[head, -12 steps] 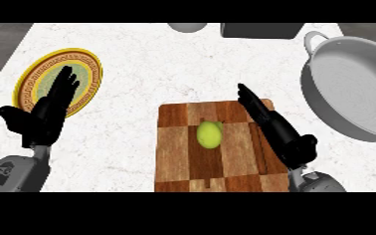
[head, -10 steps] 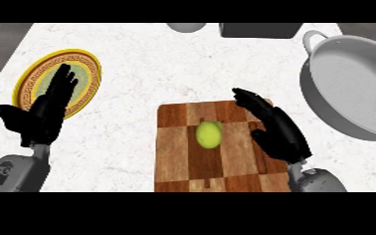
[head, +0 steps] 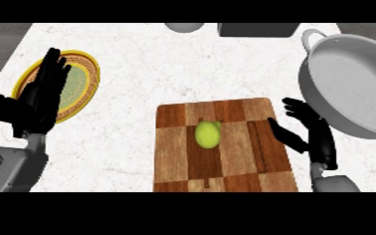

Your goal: Pick the pear from the cutting board and place it in the pot

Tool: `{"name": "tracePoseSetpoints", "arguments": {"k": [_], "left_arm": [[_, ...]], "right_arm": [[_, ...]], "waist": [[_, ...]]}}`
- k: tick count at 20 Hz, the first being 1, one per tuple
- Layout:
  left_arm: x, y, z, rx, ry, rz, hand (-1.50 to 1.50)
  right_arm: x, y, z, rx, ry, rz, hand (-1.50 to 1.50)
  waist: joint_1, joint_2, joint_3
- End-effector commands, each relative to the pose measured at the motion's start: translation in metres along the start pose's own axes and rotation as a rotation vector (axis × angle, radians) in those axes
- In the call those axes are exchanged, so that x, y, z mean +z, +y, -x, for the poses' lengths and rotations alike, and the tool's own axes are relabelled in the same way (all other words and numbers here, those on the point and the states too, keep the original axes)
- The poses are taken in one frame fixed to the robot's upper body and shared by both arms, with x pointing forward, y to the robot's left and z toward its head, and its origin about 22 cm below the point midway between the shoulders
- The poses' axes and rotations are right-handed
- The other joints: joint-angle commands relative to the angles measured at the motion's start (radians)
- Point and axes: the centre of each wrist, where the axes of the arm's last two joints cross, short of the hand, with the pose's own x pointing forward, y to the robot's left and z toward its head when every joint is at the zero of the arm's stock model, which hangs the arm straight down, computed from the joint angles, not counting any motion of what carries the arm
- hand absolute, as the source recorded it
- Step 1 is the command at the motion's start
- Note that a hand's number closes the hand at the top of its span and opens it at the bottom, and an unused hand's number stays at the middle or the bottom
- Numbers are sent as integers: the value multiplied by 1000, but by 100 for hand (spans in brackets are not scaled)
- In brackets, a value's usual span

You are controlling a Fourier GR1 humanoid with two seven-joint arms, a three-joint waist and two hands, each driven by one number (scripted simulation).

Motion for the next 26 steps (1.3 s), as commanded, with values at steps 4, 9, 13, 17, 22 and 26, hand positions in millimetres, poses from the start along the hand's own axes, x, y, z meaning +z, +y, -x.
{"name": "tracePoseSetpoints", "arguments": {"k": [4, 9, 13, 17, 22, 26], "left_arm": [[10, -16, -25, 8, 25, -22, 0], [15, -23, -10, -7, 28, -23, 0], [13, -32, -20, 3, 28, 2, 0], [9, -25, -29, 3, 15, 4, 0], [1, -20, -20, -5, 5, 9, 0], [7, -5, -19, 4, 16, -10, 0]], "right_arm": [[23, -2, -15, -50, -129, 96, -150], [7, -8, -73, 27, -72, -92, -150], [-5, -5, -91, 170, 45, -320, -150], [-10, 20, -129, 325, 134, -477, -150], [-25, 56, -156, 409, 229, -631, -150], [-31, 64, -155, 400, 300, -704, -150]], "waist": [[-12, -4, 1], [-10, -2, 0], [-1, 0, -1], [18, 1, -1], [12, 5, 0], [1, 0, 0]]}}
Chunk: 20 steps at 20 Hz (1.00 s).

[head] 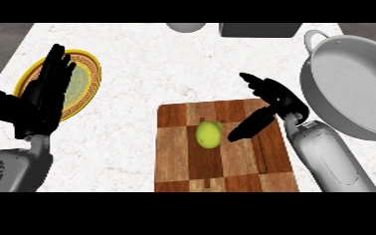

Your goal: Pick the pear from the cutting board and place it in the pot

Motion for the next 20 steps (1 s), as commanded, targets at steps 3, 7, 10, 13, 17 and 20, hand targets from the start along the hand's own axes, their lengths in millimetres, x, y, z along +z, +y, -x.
{"name": "tracePoseSetpoints", "arguments": {"k": [3, 7, 10, 13, 17, 20], "left_arm": [[5, 11, 10, 1, 8, -24, 0], [4, 10, 0, 8, 14, -5, 0], [7, 10, 3, 9, 13, -7, 0], [15, 0, 2, -2, 12, -11, 0], [2, 13, -11, -7, 9, -2, 0], [-2, -3, -2, 0, 8, -9, 0]], "right_arm": [[-19, 31, -20, 25, 57, -81, -150], [-22, 38, -26, 23, 56, -86, -150], [-31, 45, -16, 23, 93, -99, -150], [-34, 66, -33, 72, 150, -86, -150], [-24, 53, -7, 108, 181, -87, -150], [-35, 54, -14, 74, 169, -90, -150]], "waist": [[-9, -1, 1], [-10, -1, 1], [-10, -1, 1], [-6, -1, 1], [-16, -3, 1], [-14, -1, 1]]}}
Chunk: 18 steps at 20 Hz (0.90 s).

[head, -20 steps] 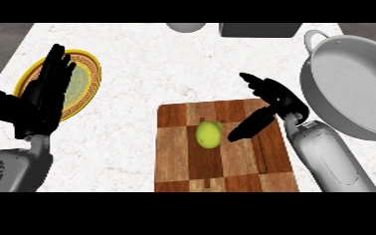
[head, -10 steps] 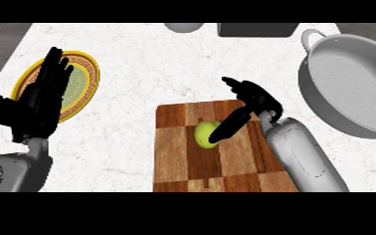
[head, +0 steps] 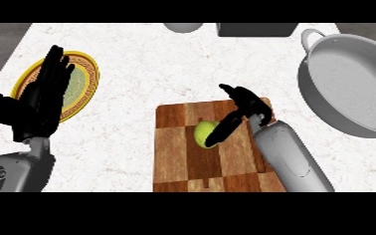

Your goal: Pick the pear from the cutting board and place it in the pot

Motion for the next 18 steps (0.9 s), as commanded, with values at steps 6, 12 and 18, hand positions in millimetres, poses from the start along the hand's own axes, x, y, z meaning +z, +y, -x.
{"name": "tracePoseSetpoints", "arguments": {"k": [6, 12, 18], "left_arm": [[5, 12, -5, -7, 12, -22, 0], [-7, 6, 7, -2, 6, 6, 0], [-13, 13, -2, -17, 7, -23, 0]], "right_arm": [[-2, 21, 6, 37, 38, -11, -150], [-29, 39, 23, 25, 85, -9, -150], [-28, 44, 27, 151, -21, -71, 150]], "waist": [[-1, -1, 0], [-2, 1, 0], [-2, 0, 0]]}}
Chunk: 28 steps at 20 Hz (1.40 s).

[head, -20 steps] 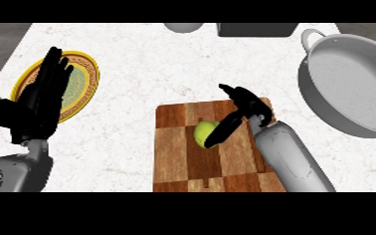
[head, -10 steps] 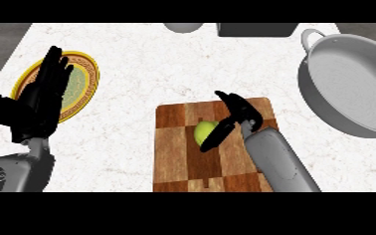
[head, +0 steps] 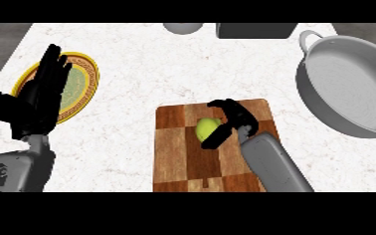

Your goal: Pick the pear from the cutting board and place it in the pot

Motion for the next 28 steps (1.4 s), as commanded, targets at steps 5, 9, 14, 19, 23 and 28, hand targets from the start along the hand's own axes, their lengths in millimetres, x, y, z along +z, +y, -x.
{"name": "tracePoseSetpoints", "arguments": {"k": [5, 9, 14, 19, 23, 28], "left_arm": [[-5, 1, 0, 13, -9, 10, 0], [7, 5, 1, 1, -6, 11, 0], [5, 8, 7, 8, 31, -21, 0], [14, 22, 12, -4, 51, -42, 0], [20, 12, 10, 10, 31, -57, 0], [17, 28, 5, 5, 31, -91, 0]], "right_arm": [[-17, 26, 14, 72, -61, -17, 150], [-15, 25, 10, 73, -68, -33, 150], [37, 59, 34, 530, -432, -156, 150], [87, 49, 61, 800, -689, -188, 150], [131, 21, 106, 841, -791, -91, 150], [173, -11, 117, 580, -948, 222, 150]], "waist": [[5, 14, 7], [7, 12, 7], [-41, -13, 7], [-64, -26, 8], [-78, -16, 9], [-101, -9, 11]]}}
